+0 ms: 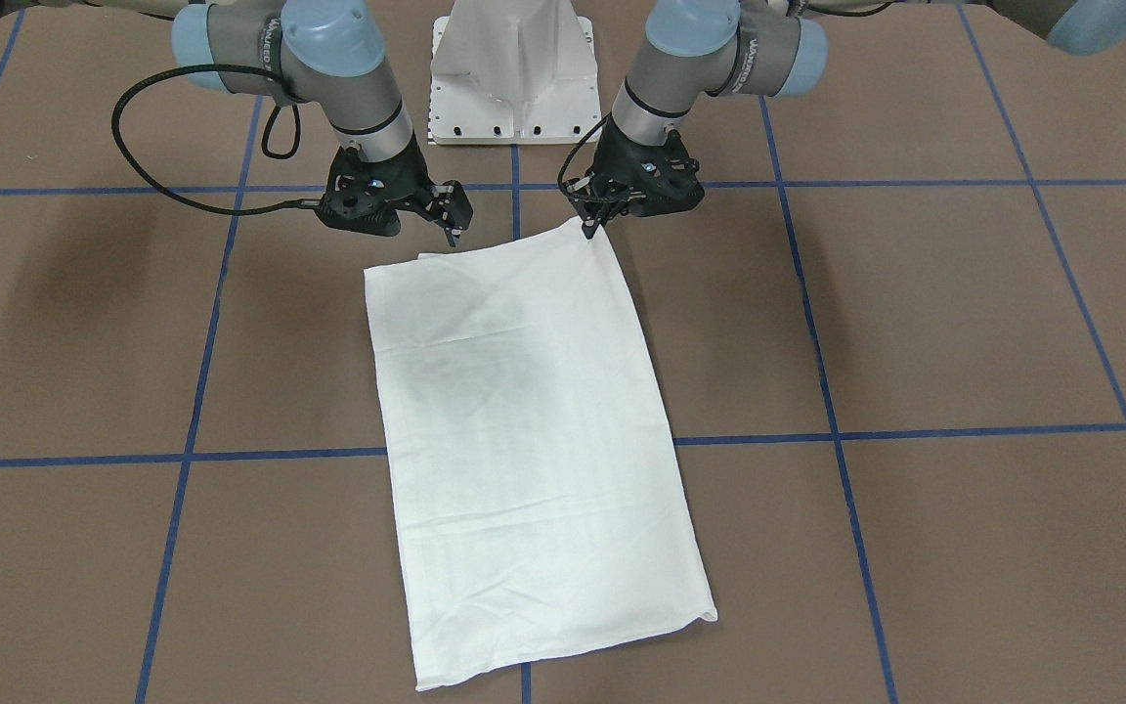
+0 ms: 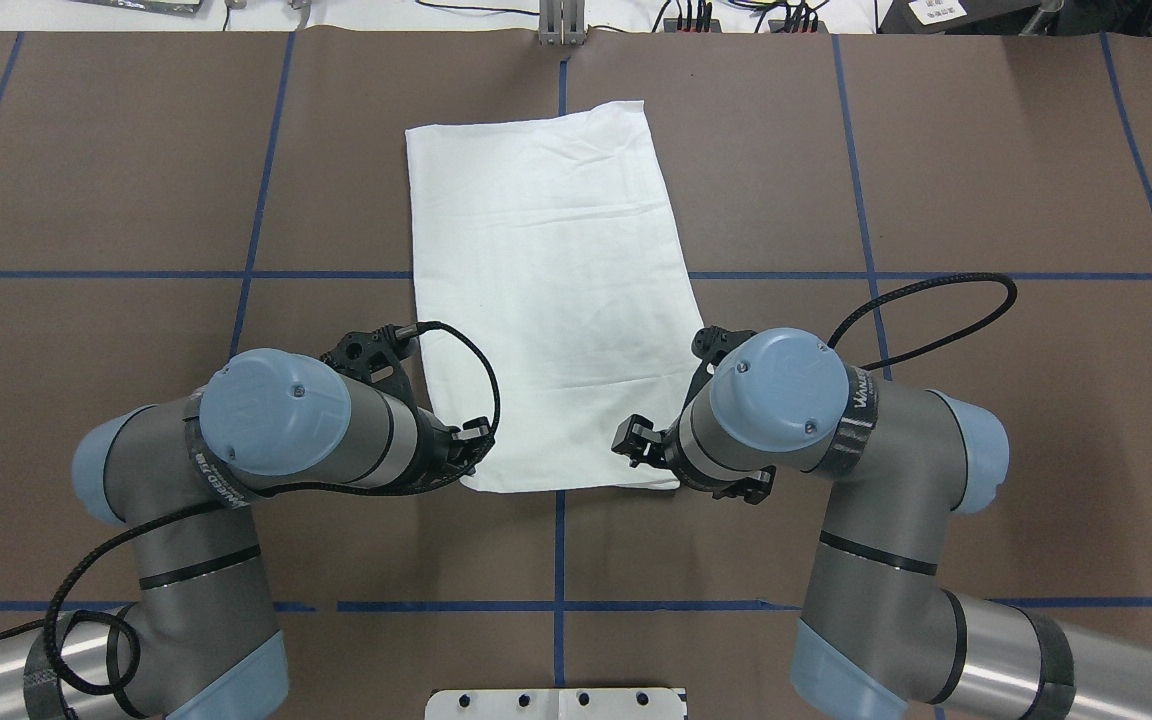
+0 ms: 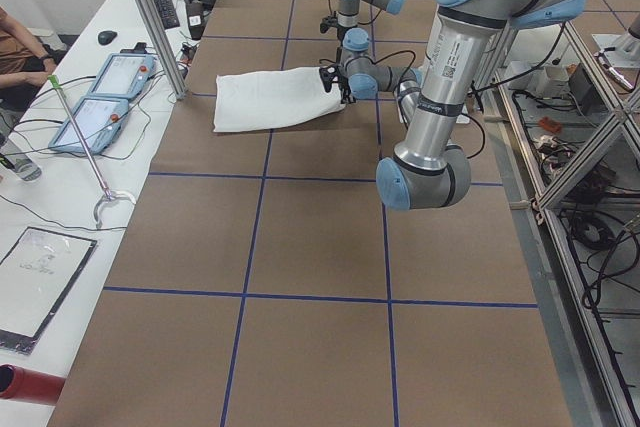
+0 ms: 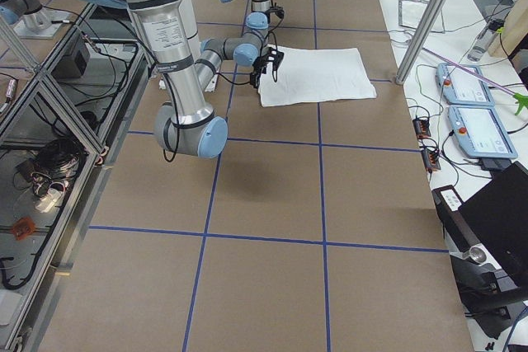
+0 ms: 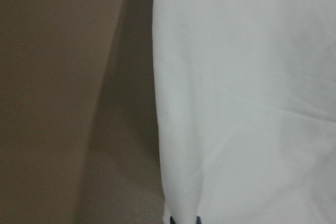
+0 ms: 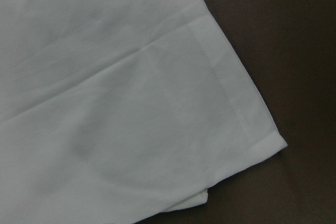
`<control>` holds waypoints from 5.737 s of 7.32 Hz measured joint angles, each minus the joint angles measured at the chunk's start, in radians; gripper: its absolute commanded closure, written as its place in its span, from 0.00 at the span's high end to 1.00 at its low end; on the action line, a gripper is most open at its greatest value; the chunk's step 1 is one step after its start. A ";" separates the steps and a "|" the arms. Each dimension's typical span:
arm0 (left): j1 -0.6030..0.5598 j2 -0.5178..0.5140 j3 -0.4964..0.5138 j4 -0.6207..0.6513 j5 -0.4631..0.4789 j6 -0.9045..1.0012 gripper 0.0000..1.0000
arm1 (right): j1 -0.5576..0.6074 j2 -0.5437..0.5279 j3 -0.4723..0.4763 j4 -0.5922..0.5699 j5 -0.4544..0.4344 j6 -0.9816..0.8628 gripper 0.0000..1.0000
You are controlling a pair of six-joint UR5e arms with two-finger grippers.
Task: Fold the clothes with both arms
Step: 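Lower both grippers to the near corners of the folded shirt, then grasp the near corners with both grippers and lift them, then carry the near edge with both grippers over to the far edge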
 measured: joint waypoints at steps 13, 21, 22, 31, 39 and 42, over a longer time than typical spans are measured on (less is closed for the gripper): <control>-0.008 -0.002 0.007 -0.003 0.000 0.002 0.00 | -0.008 0.046 -0.145 0.003 -0.048 0.080 1.00; -0.017 -0.003 0.008 -0.003 0.001 0.005 0.00 | -0.012 0.058 -0.149 0.002 -0.046 0.077 0.05; -0.018 -0.003 0.008 -0.003 0.001 0.005 0.00 | -0.012 0.064 -0.149 0.003 -0.046 0.076 0.00; 0.043 0.003 -0.093 -0.001 -0.045 -0.046 0.00 | -0.020 -0.016 0.138 -0.071 0.089 0.128 0.00; 0.068 0.068 -0.285 0.080 -0.049 -0.039 0.00 | 0.001 0.007 0.223 -0.128 0.124 0.055 0.00; -0.106 -0.005 -0.147 0.040 -0.070 0.003 0.00 | 0.095 0.055 0.120 -0.123 0.058 -0.068 0.00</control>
